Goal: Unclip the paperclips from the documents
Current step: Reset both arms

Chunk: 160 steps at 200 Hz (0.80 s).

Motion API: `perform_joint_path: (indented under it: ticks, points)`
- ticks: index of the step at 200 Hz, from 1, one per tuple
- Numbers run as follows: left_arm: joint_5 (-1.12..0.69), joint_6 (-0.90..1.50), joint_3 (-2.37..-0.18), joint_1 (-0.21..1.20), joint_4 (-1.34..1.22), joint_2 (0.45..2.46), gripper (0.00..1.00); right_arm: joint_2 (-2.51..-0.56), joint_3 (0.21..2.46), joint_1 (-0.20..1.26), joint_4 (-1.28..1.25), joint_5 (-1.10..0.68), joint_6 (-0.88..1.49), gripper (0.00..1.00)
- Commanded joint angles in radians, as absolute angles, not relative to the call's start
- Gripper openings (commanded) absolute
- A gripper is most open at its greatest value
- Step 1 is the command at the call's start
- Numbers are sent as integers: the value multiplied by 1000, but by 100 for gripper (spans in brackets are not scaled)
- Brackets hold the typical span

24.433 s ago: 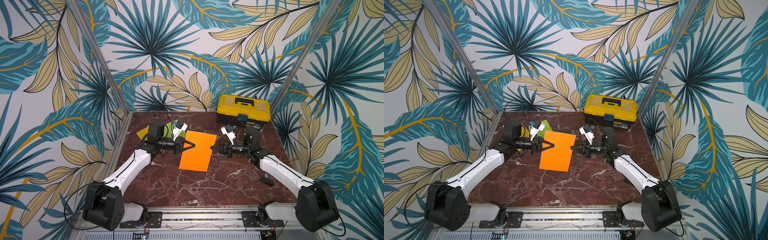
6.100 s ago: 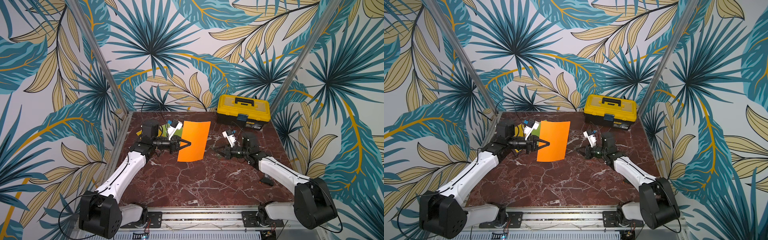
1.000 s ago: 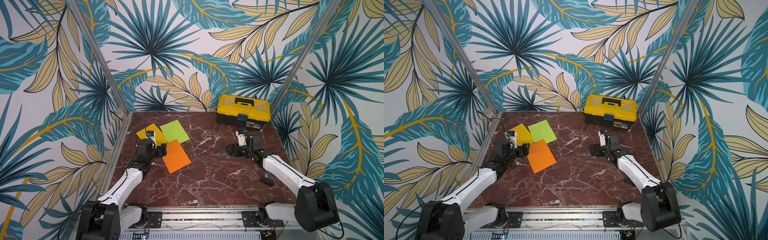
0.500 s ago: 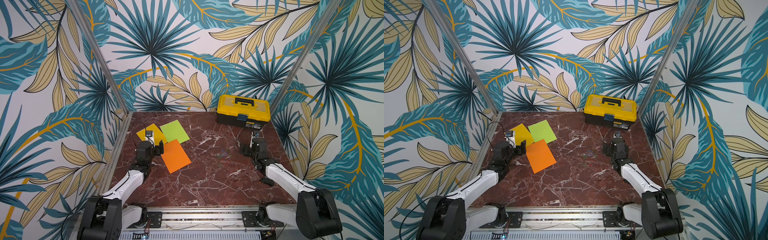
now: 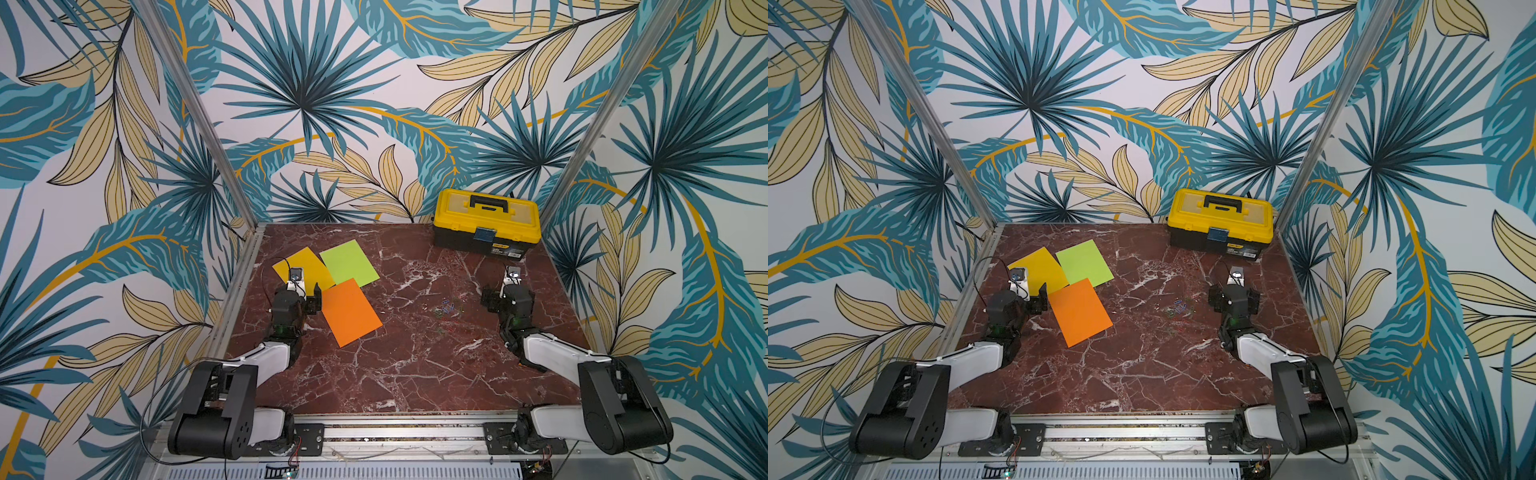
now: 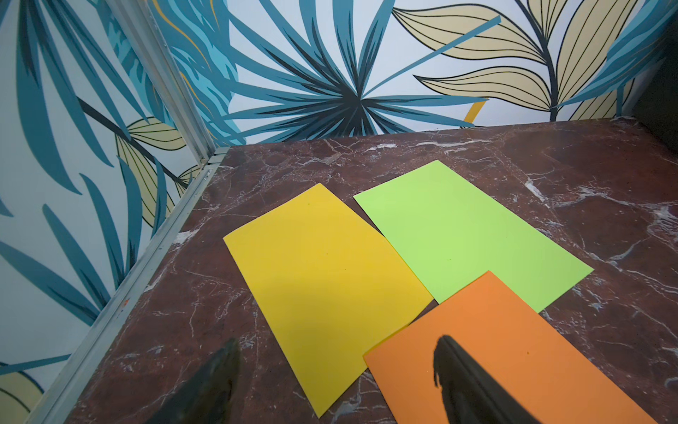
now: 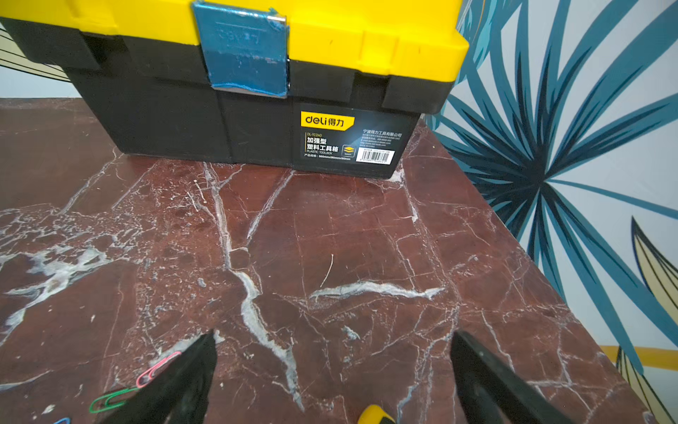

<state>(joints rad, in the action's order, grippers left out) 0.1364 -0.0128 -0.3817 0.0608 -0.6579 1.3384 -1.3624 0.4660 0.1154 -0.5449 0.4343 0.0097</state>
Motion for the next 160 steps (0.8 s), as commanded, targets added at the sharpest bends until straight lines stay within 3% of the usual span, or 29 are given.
perform_joint_path:
  ticks: [1, 93, 138, 160]
  points:
    - [111, -22, -363, 40, -787, 1375, 83, -1389, 426, 109, -715, 438, -29, 99]
    - [69, -23, -315, 23, -962, 1493, 83, -1421, 349, 72, -880, 327, -31, 100]
    - [67, -22, -311, 23, -969, 1492, 83, -1499, 282, 63, -1088, 278, -58, 99]
    - [69, -21, -313, 23, -967, 1494, 83, -1476, 285, 63, -1039, 272, -49, 100]
